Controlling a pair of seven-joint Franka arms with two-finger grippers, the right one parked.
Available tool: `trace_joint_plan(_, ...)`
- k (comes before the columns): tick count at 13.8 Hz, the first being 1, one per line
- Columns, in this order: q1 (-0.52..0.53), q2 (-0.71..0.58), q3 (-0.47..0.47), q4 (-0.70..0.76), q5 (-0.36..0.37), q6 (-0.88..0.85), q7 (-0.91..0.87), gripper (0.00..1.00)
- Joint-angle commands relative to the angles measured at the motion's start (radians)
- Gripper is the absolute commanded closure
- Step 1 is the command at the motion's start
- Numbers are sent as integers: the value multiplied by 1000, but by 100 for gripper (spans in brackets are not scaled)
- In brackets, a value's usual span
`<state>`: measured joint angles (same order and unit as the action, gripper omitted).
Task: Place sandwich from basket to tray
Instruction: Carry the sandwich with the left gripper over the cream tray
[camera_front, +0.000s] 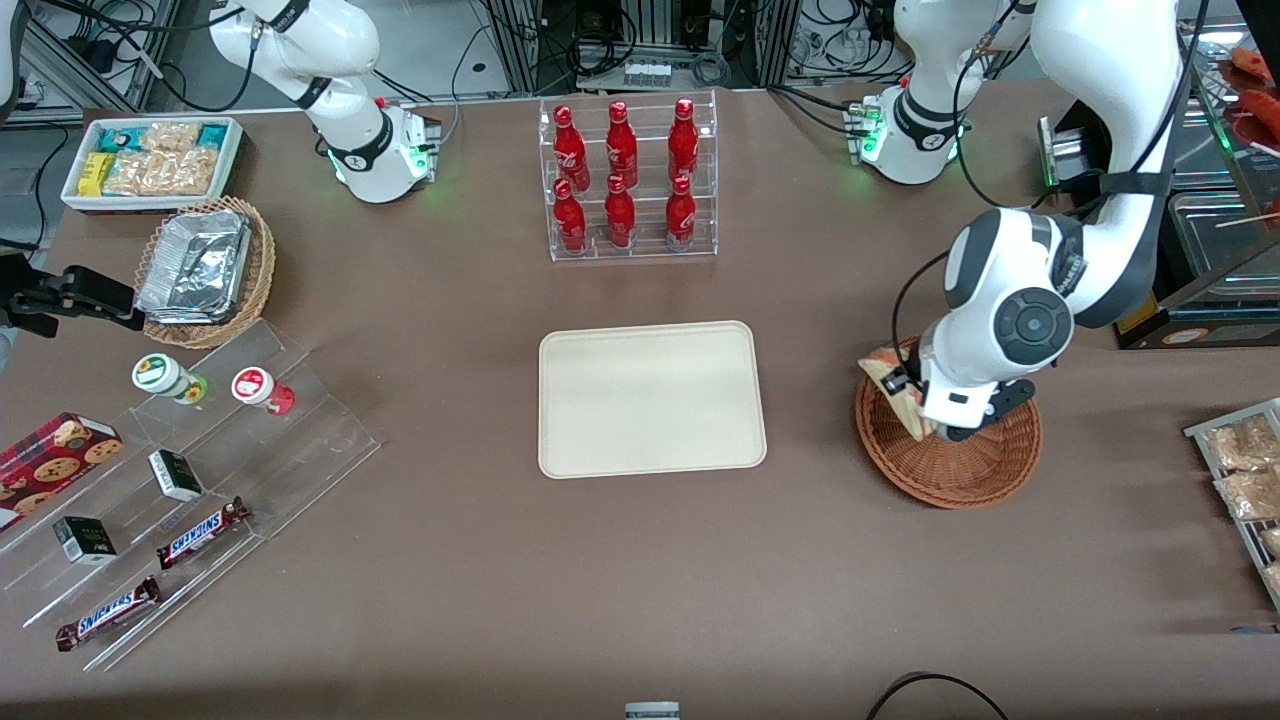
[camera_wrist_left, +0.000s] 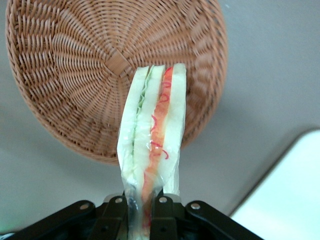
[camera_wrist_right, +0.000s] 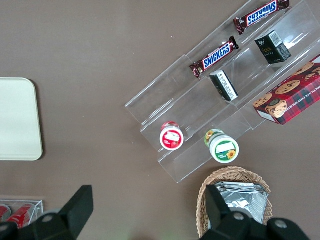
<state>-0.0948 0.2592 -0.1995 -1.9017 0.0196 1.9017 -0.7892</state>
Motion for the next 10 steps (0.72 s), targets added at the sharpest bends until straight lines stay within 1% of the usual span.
trace_joint_plan(1,-32,2,-40,65,5,-61,13,100)
trace_joint_plan(5,-167,60,-41,131,-1,-53,10,100)
trace_joint_plan(9,-282,187,-41,271,-1,-53,1,100)
trace_joint_plan(10,-311,221,-41,306,2,-53,-34,100)
